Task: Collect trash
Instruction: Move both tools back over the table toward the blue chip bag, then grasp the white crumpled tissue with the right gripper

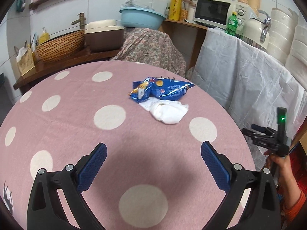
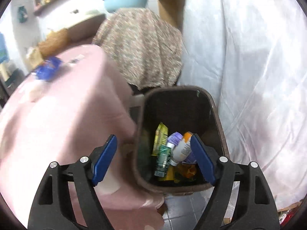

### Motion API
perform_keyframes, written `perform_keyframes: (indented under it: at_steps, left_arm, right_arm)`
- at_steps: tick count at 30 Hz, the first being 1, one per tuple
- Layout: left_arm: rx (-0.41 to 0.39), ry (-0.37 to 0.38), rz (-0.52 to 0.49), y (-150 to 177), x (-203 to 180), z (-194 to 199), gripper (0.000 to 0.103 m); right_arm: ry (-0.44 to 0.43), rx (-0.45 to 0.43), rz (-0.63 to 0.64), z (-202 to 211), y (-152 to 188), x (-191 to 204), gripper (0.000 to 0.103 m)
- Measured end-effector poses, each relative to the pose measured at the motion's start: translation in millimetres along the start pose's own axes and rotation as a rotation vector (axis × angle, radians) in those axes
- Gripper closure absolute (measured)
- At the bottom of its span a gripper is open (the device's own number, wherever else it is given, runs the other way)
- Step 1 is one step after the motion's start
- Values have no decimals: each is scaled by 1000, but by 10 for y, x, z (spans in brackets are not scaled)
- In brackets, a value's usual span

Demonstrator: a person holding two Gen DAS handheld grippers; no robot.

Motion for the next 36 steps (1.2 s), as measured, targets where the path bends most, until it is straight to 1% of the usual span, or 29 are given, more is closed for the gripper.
perform_keyframes:
  at_steps: [1, 4, 8, 10, 12, 15, 17, 19, 22, 26, 31, 32, 33, 34, 36]
  left_arm:
    - [-6, -3, 3, 8, 25, 35, 6]
    - [-27, -12, 9, 63, 111, 159, 6]
    - [-10, -2, 24, 172, 173, 214, 6]
    - [-4, 4, 38, 214, 204, 238, 6]
    - [8, 13, 51, 254, 230, 254, 6]
    - [15, 31, 64, 305, 249, 294, 6]
    - [16, 25, 55, 348, 251, 316, 6]
    - [11, 9, 46, 381, 273, 339, 6]
    - [15, 10, 52, 418, 308, 361, 6]
    - [17, -5, 50, 450, 358, 379, 6]
    - [26, -11, 48, 490, 396, 376, 6]
    - [26, -11, 49, 494, 400, 377, 6]
    - [26, -12, 52, 497, 407, 378, 6]
    - [27, -14, 54, 500, 415, 379, 6]
    - [27, -14, 57, 502, 420, 382, 6]
  right_arm:
    - [-18, -17, 14, 111, -45, 72, 19]
    - [-86, -50, 65, 353, -187, 362, 17]
    - [-207, -72, 111, 553, -401, 880, 16]
    - [-248, -75, 135, 559, -513, 1120, 16]
    - [-265, -70, 159, 536, -587, 1313, 16]
    - [-329, -33, 164, 393, -733, 1666, 16]
    - [-361, -13, 166, 305, -815, 1845, 16]
    - [-352, 2, 201, 217, -874, 2053, 16]
    - [-331, 18, 248, 70, -974, 2311, 16]
    - [-255, 61, 258, -211, -1156, 2425, 16]
    - [-206, 112, 294, -467, -1286, 2533, 17]
    - [-193, 122, 304, -505, -1285, 2540, 18]
    - [-182, 133, 314, -549, -1285, 2556, 22]
    - [-179, 140, 316, -582, -1282, 2561, 27]
    - [-189, 157, 304, -632, -1253, 2560, 32]
Point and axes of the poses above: each gripper's, at about its wrist camera, not at the fingertips, and z roughly against the way its jaws point, x to its left, y to its underside, the point moved 7 cm from there along -z, roughly the way its jaws point, and after that the axes turned 12 degrees about z, right-handed, at the moved point
